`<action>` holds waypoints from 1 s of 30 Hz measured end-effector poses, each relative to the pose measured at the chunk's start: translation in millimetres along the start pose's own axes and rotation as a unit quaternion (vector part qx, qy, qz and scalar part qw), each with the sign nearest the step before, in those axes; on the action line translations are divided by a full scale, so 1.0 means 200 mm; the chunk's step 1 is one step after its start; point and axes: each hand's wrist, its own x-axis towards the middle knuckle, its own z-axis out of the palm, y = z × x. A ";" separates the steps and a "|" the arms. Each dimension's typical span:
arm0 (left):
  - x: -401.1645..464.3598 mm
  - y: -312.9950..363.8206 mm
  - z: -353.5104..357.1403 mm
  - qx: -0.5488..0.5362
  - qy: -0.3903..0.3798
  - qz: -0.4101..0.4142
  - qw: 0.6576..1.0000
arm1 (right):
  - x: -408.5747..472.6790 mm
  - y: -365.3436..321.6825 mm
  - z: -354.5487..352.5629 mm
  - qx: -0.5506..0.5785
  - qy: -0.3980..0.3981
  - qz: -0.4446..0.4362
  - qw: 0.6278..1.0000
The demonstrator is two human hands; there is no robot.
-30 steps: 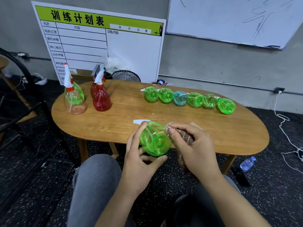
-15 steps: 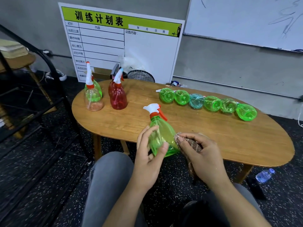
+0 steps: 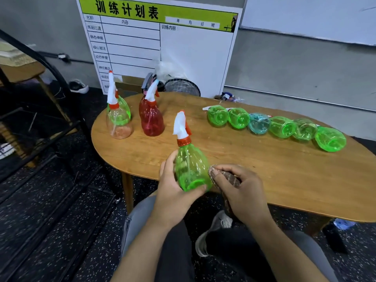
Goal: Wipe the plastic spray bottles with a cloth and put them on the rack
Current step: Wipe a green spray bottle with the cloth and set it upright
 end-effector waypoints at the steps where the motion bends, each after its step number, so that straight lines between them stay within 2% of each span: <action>1: 0.04 0.00 -0.01 0.019 -0.001 0.005 1.000 | 0.04 0.02 0.02 -0.002 0.000 0.000 1.000; 13: 0.64 -0.24 0.07 0.169 0.033 0.038 0.984 | 0.57 0.40 0.26 0.013 0.014 0.044 0.999; 24: 1.50 -0.41 0.15 0.230 0.098 0.061 0.966 | 1.23 0.60 0.35 0.009 0.048 0.009 0.999; 30: 1.68 -0.45 0.12 0.237 0.137 0.039 0.961 | 1.33 0.66 0.33 0.044 0.052 0.016 0.998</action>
